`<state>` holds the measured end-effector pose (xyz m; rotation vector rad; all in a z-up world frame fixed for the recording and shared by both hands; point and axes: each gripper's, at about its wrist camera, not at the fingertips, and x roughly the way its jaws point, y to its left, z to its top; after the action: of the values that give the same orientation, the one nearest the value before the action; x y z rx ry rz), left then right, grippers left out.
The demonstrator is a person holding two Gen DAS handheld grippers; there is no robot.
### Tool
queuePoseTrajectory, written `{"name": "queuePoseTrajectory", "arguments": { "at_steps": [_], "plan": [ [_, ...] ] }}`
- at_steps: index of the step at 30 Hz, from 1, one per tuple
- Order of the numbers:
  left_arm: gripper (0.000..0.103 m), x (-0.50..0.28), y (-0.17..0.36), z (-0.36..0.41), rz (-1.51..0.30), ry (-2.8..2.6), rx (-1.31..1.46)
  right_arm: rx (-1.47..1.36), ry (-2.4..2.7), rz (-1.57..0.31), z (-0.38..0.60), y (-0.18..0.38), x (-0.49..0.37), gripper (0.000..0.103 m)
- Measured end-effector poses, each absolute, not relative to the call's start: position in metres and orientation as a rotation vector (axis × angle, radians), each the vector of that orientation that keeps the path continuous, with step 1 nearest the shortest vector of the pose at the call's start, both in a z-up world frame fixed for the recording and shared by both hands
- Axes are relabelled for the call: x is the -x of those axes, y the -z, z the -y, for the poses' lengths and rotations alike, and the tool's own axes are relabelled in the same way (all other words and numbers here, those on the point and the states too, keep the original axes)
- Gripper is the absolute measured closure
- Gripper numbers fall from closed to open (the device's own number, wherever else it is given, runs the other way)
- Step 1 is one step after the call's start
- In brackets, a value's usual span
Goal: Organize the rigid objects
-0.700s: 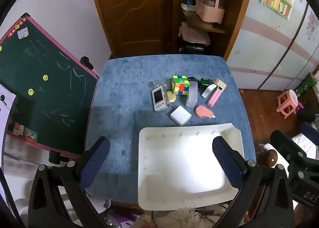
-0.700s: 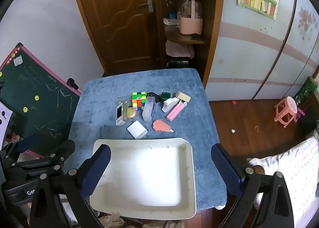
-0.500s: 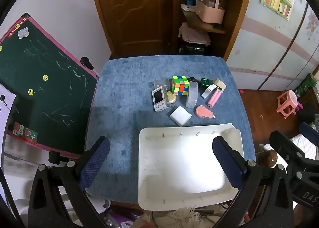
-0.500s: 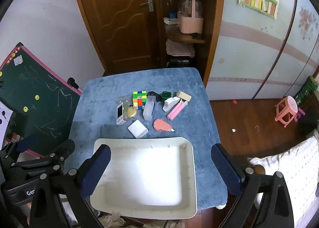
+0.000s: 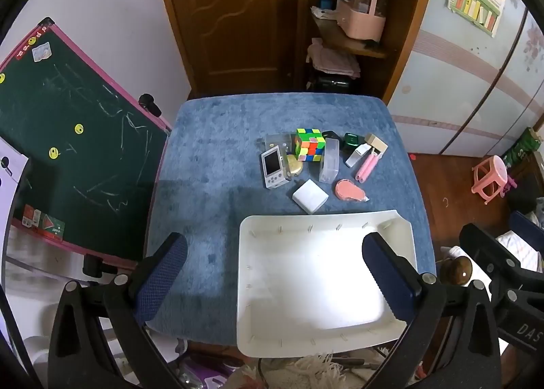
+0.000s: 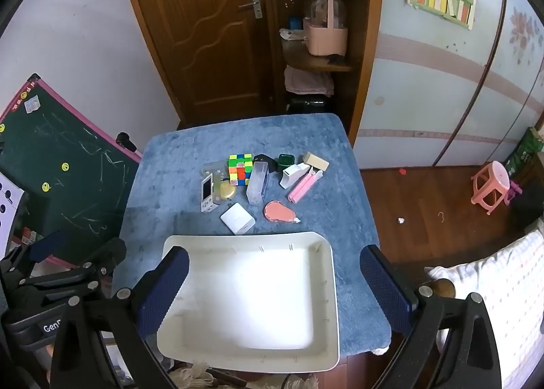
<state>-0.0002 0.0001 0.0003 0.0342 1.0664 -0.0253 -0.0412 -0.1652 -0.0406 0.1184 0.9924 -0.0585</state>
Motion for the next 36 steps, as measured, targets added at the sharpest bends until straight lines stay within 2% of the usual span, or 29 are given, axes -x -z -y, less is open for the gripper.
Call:
{"name": "queuePoseTrajectory", "arguments": {
  "at_steps": [36],
  "plan": [
    [0.001,0.0001,-0.0006,-0.0004,-1.069,0.030,-0.031,-0.130,0.047,-0.979,0.1629,0.0362,0.0504,0.002]
  ]
}}
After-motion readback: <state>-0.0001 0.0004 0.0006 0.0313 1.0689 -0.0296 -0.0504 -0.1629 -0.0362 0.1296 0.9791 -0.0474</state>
